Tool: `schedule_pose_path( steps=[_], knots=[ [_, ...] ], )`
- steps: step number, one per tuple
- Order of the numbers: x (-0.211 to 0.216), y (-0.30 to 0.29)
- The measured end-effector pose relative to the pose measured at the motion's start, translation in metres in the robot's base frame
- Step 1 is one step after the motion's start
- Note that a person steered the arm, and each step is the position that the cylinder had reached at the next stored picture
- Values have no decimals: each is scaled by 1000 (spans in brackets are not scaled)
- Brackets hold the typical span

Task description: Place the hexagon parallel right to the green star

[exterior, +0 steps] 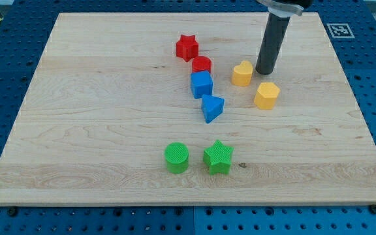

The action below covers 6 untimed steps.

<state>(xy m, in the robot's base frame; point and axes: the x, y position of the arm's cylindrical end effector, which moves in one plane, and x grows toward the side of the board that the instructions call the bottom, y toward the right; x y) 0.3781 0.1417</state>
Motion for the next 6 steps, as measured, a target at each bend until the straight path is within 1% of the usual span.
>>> schedule_pose_path(
  steps=[3, 4, 6],
  knots=[
    [22, -6],
    [36, -6],
    [82, -6]
  ],
)
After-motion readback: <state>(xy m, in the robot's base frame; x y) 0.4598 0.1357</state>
